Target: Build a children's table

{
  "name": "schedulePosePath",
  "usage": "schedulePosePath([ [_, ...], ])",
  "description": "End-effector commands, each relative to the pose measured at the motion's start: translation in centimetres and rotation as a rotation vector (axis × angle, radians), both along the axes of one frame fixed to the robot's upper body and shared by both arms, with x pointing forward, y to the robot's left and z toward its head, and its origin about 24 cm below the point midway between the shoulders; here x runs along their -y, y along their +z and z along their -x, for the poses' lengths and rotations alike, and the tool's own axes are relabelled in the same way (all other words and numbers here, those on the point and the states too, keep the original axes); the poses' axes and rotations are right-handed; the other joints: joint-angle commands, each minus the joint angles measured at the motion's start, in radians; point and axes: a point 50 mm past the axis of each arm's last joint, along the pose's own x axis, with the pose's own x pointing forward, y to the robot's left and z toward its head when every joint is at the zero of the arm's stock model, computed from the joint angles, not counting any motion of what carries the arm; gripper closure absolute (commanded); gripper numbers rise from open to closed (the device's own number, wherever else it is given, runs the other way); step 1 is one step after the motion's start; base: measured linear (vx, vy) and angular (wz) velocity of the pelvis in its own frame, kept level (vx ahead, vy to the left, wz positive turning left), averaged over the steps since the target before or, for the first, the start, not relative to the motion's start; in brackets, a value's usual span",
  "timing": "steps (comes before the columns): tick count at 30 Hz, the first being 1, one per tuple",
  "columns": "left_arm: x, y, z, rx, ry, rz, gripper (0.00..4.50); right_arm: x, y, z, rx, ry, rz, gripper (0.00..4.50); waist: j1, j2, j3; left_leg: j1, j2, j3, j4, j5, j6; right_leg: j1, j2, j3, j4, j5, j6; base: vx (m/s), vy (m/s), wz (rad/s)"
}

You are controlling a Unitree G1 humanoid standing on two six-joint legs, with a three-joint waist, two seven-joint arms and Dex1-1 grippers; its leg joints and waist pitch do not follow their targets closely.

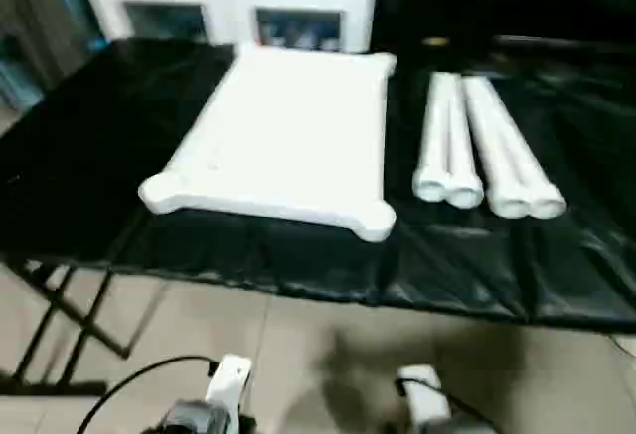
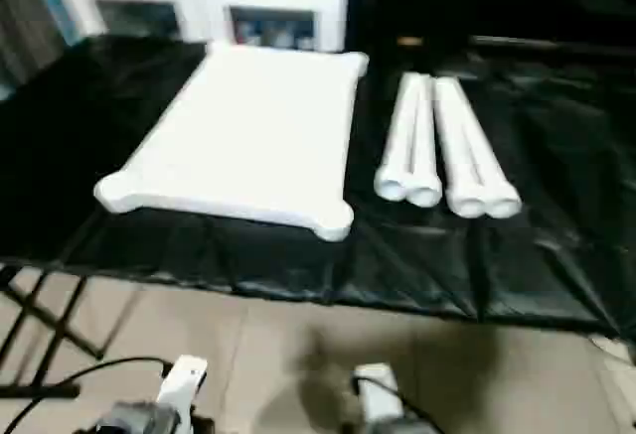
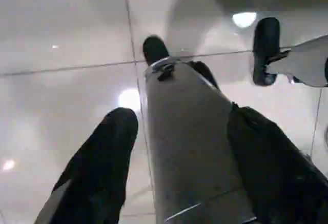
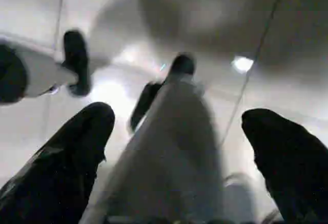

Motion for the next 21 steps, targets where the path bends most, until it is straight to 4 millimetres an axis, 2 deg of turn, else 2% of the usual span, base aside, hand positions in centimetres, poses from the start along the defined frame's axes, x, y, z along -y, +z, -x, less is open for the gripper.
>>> schedulePosePath([
  [1,0.3,0.2,-0.6,0.025,0.029,0.021,1.28,0.0,-0.1,0.2,0.044,0.052,0.040,0.00,0.002,0.002,-0.044,0.011,0.063,-0.026,-0.063,-0.267,0.043,0.033,-0.076,0.044,-0.069,-0.152,-0.258,0.000,0.000,0.00],
  [3,0.2,0.3,-0.8,0.050,0.025,0.016,1.28,0.1,-0.1,0.3,0.051,0.063,0.024,0.00,0.000,-0.001,-0.040,0.013,0.063,-0.028,-0.066,-0.315,0.032,0.031,-0.077,0.045,-0.077,-0.239,-0.242,0.000,0.000,0.00],
  [4,0.1,0.3,-1.0,0.074,0.020,0.010,1.28,-0.1,-0.1,0.4,0.044,0.041,-0.041,0.00,-0.001,-0.002,-0.038,0.013,0.064,-0.030,-0.068,-0.345,0.032,0.031,-0.078,0.046,-0.082,-0.285,-0.226,0.000,0.000,0.00],
  [6,0.1,0.6,-1.6,0.147,0.042,0.035,1.28,-0.2,-0.1,0.5,0.048,-0.026,-0.135,0.00,-0.004,-0.005,-0.036,0.012,0.067,-0.034,-0.072,-0.368,0.030,0.030,-0.079,0.048,-0.087,-0.325,-0.207,0.000,0.000,0.00],
  [7,0.1,0.6,-1.6,0.147,0.042,0.035,1.28,-0.2,-0.1,0.5,0.048,-0.026,-0.135,0.00,-0.004,-0.003,-0.037,0.013,0.068,-0.035,-0.073,-0.370,0.028,0.028,-0.078,0.048,-0.088,-0.330,-0.203,0.000,0.000,0.00],
  [8,0.0,1.1,-2.3,0.306,0.031,0.055,1.28,-1.3,0.5,-0.9,0.085,-0.059,-0.181,0.00,-0.003,-0.009,-0.036,0.012,0.069,-0.036,-0.073,-0.365,0.032,0.027,-0.080,0.049,-0.087,-0.327,-0.208,0.000,0.000,0.00],
  [9,0.0,1.4,-2.5,0.407,-0.002,0.066,1.28,-2.0,0.8,-1.5,0.114,-0.033,-0.222,0.00,-0.004,-0.007,-0.037,0.009,0.072,-0.039,-0.075,-0.363,0.033,0.029,-0.085,0.049,-0.087,-0.325,-0.210,0.000,0.000,0.00],
  [10,0.0,1.4,-2.5,0.415,-0.005,0.067,1.28,-2.0,0.8,-1.6,0.116,-0.031,-0.225,0.00,-0.008,-0.006,-0.036,0.004,0.075,-0.040,-0.077,-0.366,0.033,0.030,-0.083,0.048,-0.086,-0.320,-0.204,0.000,0.000,0.00],
  [11,0.0,1.4,-2.3,0.427,-0.018,0.076,1.28,-2.2,0.9,-1.6,0.137,0.000,-0.246,0.00,-0.011,-0.008,-0.036,0.006,0.073,-0.037,-0.076,-0.369,0.031,0.027,-0.078,0.047,-0.085,-0.318,-0.204,0.000,0.000,0.00],
  [12,-0.1,1.6,-1.8,0.453,-0.056,0.117,1.28,-2.5,1.2,-1.6,0.183,0.085,-0.271,0.00,-0.009,-0.008,-0.038,0.016,0.074,-0.032,-0.073,-0.374,0.031,0.020,-0.077,0.050,-0.084,-0.302,-0.207,0.000,0.000,0.00],
  [13,-0.2,1.7,-1.7,0.475,-0.084,0.128,1.28,-2.6,1.3,-1.6,0.211,0.130,-0.290,0.00,-0.008,-0.010,-0.035,0.010,0.076,-0.033,-0.075,-0.367,0.034,0.023,-0.080,0.050,-0.083,-0.298,-0.208,0.000,0.000,0.00],
  [15,-0.5,2.0,-1.6,0.515,-0.106,0.134,1.28,-2.9,1.6,-1.6,0.241,0.174,-0.324,0.00,-0.006,-0.008,-0.039,0.010,0.076,-0.031,-0.075,-0.353,0.038,0.023,-0.075,0.051,-0.077,-0.268,-0.206,0.000,0.000,0.00],
  [16,-0.7,2.5,-1.4,0.564,-0.116,0.156,1.28,-3.1,2.1,-1.7,0.281,0.229,-0.364,0.00,-0.007,-0.010,-0.038,0.010,0.077,-0.030,-0.075,-0.347,0.042,0.023,-0.073,0.052,-0.075,-0.250,-0.210,0.000,0.000,0.00],
  [17,-0.9,2.8,-1.3,0.596,-0.119,0.170,1.28,-3.2,2.4,-1.7,0.305,0.263,-0.392,0.00,-0.001,-0.008,-0.039,0.008,0.081,-0.030,-0.075,-0.338,0.051,0.027,-0.075,0.053,-0.073,-0.221,-0.210,0.000,0.000,0.00],
  [18,-1.0,3.3,-1.1,0.627,-0.133,0.208,1.28,-3.4,2.9,-1.7,0.335,0.303,-0.435,0.00,-0.003,-0.012,-0.037,0.005,0.080,-0.029,-0.075,-0.336,0.056,0.027,-0.073,0.053,-0.072,-0.213,-0.211,0.000,0.000,0.00],
  [19,-1.0,3.9,-0.9,0.665,-0.171,0.236,1.28,-3.6,3.7,-1.7,0.370,0.354,-0.474,0.00,0.003,-0.013,-0.036,0.005,0.084,-0.031,-0.077,-0.339,0.062,0.031,-0.074,0.053,-0.070,-0.214,-0.205,0.000,0.000,0.00],
  [20,-1.0,4.5,-0.6,0.702,-0.210,0.258,1.28,-3.8,4.4,-1.7,0.396,0.397,-0.507,0.00,-0.003,-0.013,-0.033,0.005,0.080,-0.029,-0.079,-0.348,0.067,0.026,-0.067,0.053,-0.072,-0.224,-0.204,0.000,0.000,0.00],
  [21,-0.9,5.0,-0.4,0.730,-0.243,0.279,1.28,-3.9,5.1,-1.8,0.423,0.444,-0.530,0.00,0.001,-0.014,-0.032,0.007,0.082,-0.030,-0.080,-0.364,0.064,0.026,-0.069,0.053,-0.075,-0.247,-0.199,0.000,0.000,0.00],
])
